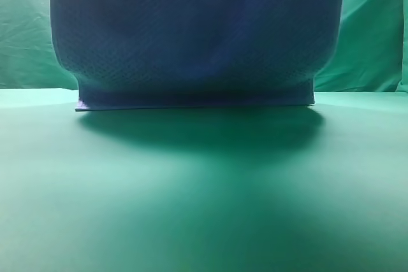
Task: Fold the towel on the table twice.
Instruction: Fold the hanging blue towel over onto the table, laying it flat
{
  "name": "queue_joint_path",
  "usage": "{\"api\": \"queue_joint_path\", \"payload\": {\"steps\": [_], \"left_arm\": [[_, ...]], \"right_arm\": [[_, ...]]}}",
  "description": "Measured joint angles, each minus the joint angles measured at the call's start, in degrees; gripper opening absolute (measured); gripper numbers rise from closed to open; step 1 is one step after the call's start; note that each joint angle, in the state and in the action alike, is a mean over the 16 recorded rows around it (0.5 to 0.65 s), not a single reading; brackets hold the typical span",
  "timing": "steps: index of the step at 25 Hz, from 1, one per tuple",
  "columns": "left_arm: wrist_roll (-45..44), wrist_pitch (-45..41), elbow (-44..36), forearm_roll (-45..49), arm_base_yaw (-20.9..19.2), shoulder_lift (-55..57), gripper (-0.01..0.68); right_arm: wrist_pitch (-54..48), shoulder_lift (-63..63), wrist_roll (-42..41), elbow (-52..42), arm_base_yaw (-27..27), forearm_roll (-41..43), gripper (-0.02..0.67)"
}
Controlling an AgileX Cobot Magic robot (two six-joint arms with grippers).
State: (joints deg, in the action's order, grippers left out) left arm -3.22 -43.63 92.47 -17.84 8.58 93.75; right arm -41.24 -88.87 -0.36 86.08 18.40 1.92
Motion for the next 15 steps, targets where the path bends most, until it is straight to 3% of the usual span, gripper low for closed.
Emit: {"api": "queue_joint_path", "payload": {"steps": [15], "left_arm": [[-8.98, 2.66, -29.33, -10.89, 1.0, -20.65, 0.0]], "right_arm": [[2.43, 19.69, 1.28, -24.85, 6.02, -1.22, 0.0]]}}
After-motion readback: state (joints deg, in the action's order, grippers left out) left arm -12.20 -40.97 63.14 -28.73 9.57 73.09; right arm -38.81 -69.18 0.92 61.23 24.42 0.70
